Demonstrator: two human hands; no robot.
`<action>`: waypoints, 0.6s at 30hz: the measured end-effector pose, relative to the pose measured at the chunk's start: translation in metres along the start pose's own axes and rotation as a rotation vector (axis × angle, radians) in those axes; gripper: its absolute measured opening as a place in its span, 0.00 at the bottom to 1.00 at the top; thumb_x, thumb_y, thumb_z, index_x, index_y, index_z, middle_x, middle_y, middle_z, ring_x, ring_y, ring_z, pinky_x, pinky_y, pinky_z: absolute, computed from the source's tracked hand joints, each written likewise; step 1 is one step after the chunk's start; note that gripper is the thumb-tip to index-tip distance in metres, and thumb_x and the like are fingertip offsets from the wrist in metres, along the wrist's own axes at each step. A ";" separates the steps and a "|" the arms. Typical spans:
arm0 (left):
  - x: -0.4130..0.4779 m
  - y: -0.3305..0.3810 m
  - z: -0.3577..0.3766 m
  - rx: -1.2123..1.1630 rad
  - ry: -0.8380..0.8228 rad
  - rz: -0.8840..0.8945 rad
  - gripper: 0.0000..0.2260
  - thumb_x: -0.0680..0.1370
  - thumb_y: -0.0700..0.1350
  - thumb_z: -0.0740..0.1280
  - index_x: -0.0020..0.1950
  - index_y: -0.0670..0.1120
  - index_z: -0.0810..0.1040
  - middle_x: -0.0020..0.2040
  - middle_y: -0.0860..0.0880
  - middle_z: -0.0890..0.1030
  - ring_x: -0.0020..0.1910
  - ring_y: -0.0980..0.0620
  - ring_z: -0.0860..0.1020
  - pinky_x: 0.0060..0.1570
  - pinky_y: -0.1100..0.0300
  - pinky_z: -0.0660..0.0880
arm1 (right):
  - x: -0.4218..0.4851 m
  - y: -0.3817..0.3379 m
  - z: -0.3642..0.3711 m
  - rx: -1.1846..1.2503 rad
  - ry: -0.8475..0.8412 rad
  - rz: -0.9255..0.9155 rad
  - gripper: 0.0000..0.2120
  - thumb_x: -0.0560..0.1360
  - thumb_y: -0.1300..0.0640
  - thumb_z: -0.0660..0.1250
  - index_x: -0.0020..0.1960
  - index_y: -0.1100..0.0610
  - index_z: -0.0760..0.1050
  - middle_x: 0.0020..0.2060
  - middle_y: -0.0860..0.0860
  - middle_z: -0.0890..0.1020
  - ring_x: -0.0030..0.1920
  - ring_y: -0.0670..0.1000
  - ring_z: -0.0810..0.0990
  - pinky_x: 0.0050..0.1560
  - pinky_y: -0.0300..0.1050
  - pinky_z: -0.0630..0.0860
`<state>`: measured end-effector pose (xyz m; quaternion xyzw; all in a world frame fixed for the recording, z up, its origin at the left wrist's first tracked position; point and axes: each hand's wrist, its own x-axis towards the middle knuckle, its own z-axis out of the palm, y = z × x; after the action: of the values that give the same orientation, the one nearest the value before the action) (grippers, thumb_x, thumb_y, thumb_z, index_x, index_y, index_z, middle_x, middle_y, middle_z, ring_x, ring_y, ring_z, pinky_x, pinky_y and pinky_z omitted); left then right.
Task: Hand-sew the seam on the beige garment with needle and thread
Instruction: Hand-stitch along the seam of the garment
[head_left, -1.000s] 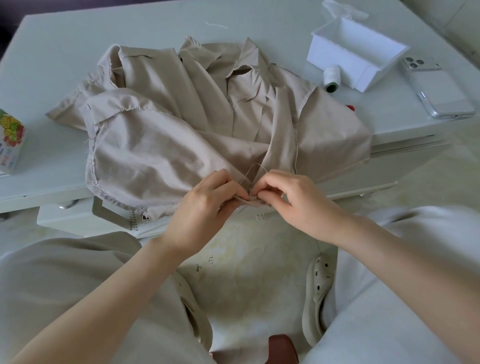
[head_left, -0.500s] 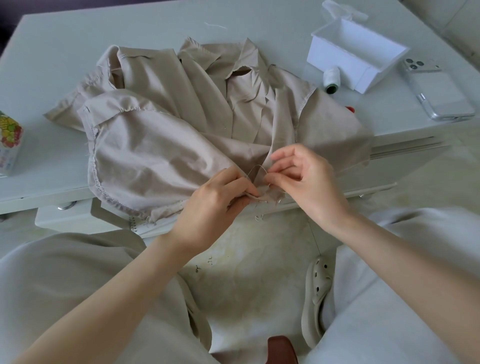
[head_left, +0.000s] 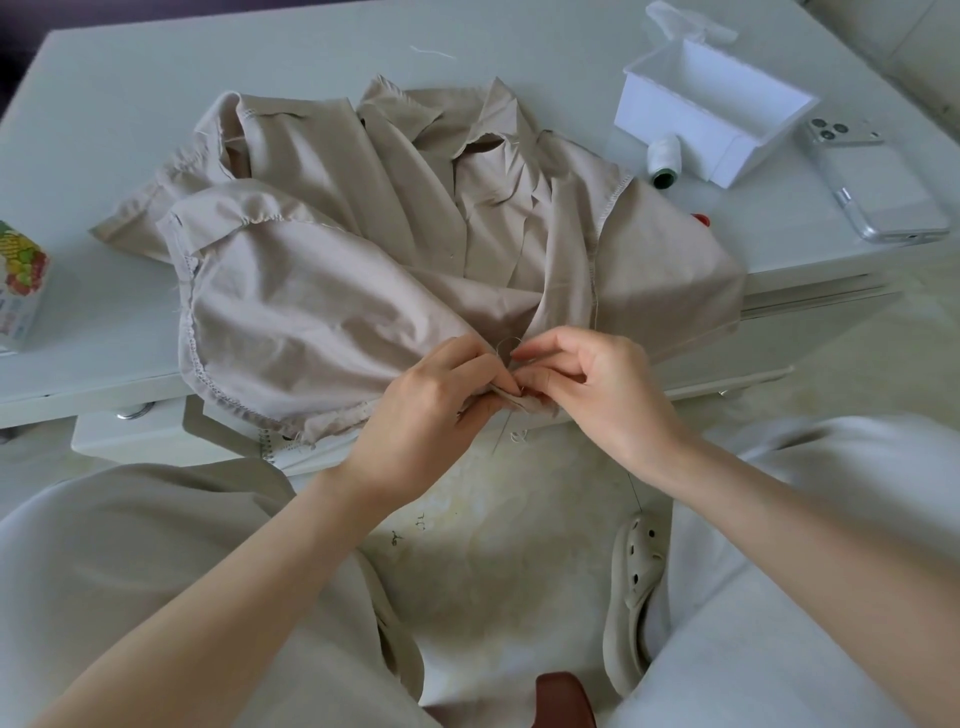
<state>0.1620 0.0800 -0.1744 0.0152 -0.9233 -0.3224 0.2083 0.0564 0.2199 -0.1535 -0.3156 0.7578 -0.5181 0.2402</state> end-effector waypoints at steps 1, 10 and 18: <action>0.000 0.000 0.000 -0.001 0.006 0.001 0.03 0.74 0.38 0.69 0.45 0.44 0.81 0.43 0.57 0.71 0.39 0.60 0.71 0.36 0.56 0.74 | 0.000 0.001 0.001 -0.019 -0.014 -0.006 0.06 0.74 0.62 0.69 0.47 0.53 0.80 0.39 0.46 0.85 0.40 0.42 0.83 0.45 0.35 0.78; 0.005 -0.001 -0.003 -0.038 0.031 -0.084 0.09 0.75 0.45 0.61 0.47 0.44 0.79 0.43 0.55 0.77 0.42 0.55 0.74 0.42 0.64 0.71 | -0.001 0.009 -0.005 -0.486 0.118 -0.641 0.07 0.75 0.66 0.65 0.50 0.62 0.79 0.47 0.55 0.78 0.50 0.52 0.76 0.56 0.41 0.71; 0.004 0.003 -0.003 -0.057 0.011 -0.162 0.06 0.74 0.42 0.65 0.48 0.46 0.81 0.38 0.53 0.77 0.40 0.56 0.74 0.40 0.61 0.72 | 0.002 0.022 0.000 -0.874 0.092 -0.862 0.10 0.72 0.69 0.64 0.44 0.58 0.82 0.37 0.54 0.76 0.41 0.53 0.68 0.44 0.45 0.67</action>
<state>0.1600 0.0798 -0.1686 0.0857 -0.9083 -0.3645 0.1866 0.0502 0.2243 -0.1746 -0.6400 0.7139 -0.2234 -0.1755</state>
